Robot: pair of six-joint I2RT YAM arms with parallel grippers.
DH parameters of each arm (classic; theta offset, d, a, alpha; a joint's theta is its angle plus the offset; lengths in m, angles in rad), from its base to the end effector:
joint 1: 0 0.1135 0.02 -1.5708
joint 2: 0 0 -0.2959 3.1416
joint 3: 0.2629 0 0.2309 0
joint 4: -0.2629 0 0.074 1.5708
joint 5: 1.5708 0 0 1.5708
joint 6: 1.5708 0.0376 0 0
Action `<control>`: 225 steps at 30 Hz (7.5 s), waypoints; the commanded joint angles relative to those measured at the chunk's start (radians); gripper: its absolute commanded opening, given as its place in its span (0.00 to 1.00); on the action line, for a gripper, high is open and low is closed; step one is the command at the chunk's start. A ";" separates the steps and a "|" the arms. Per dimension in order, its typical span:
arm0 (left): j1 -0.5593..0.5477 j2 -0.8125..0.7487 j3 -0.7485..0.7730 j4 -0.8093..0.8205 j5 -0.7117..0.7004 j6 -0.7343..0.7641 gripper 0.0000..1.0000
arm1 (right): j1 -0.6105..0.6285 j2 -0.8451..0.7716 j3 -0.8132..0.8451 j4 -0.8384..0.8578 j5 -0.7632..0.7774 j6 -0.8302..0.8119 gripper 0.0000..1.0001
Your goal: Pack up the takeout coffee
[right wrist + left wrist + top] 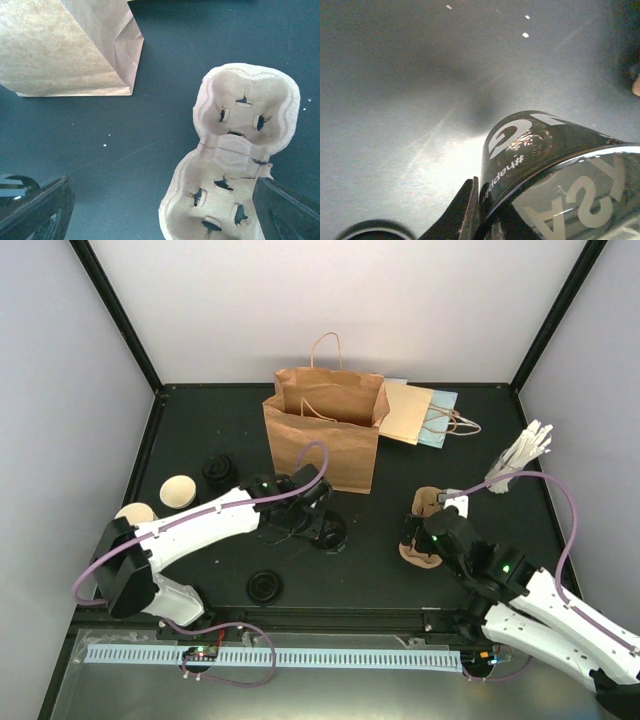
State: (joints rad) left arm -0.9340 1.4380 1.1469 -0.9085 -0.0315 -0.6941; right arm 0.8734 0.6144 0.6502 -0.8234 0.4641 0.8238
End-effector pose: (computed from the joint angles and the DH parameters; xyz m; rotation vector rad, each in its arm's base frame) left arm 0.1509 -0.2020 0.2963 0.3318 2.8230 -0.3573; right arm 0.0610 0.0465 0.2758 0.1652 2.2751 0.3488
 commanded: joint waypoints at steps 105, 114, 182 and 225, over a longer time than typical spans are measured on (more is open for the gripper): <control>-0.160 -0.278 -0.512 -0.051 -0.013 -0.377 0.89 | -0.335 0.298 0.226 0.072 -0.518 -0.385 1.00; -0.160 -0.234 -0.505 -0.027 -0.013 -0.348 0.81 | -0.335 0.295 0.214 0.070 -0.508 -0.382 1.00; -0.014 -0.261 -0.530 -0.026 0.040 -0.179 0.69 | -0.335 0.318 0.218 0.075 -0.525 -0.383 1.00; 0.003 -0.140 -0.040 -0.110 0.054 0.007 0.65 | -0.334 0.339 0.171 0.105 -0.660 -0.388 1.00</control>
State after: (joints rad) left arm -0.9440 1.2591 1.0397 -1.0237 0.0044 -0.7479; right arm 0.5343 0.9489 0.8494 -0.7525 -0.1158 0.4435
